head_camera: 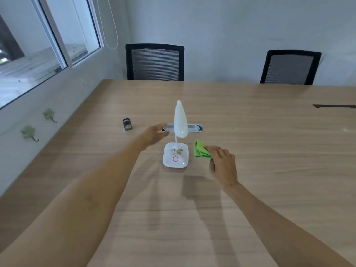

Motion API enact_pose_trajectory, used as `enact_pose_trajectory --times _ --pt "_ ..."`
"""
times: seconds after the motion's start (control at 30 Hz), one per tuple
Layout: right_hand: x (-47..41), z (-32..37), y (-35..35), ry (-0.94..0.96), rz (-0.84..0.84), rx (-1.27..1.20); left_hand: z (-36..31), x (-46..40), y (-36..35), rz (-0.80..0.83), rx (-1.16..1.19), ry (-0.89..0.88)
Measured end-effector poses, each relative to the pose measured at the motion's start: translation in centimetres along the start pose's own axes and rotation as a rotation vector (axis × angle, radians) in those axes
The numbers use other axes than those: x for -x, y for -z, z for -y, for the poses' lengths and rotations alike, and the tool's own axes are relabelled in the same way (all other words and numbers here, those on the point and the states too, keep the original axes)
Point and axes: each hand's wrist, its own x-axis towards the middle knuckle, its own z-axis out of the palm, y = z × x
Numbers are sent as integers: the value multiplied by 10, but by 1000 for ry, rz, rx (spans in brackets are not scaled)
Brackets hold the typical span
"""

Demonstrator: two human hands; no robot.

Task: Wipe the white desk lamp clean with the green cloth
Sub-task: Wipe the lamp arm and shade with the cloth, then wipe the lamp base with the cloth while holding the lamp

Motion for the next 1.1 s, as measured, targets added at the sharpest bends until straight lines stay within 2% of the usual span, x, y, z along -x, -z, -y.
enact_pose_trajectory --times 0.07,0.13,0.33,0.5,0.63,0.73,0.83,1.1 --pt "-3 -1 -16 -16 54 27 29 -3 -8 4 -225 -21" --pt "-9 1 -29 -21 97 38 52 -2 -15 61 -337 -17" --pt "-29 7 -60 -4 133 8 73 -16 -27 167 -420 -91" --pt "-44 9 -75 15 156 -24 81 -33 -29 210 -625 -28" --pt "-61 13 -80 28 185 -124 80 -33 -28 218 -645 2" --pt "-70 14 -85 -54 287 -172 80 -32 -29 194 -650 6" --pt "-67 7 -92 -60 371 -198 81 -30 -30 178 -634 12" --pt "-28 -4 -73 199 398 -184 78 -27 -30 181 -658 8"
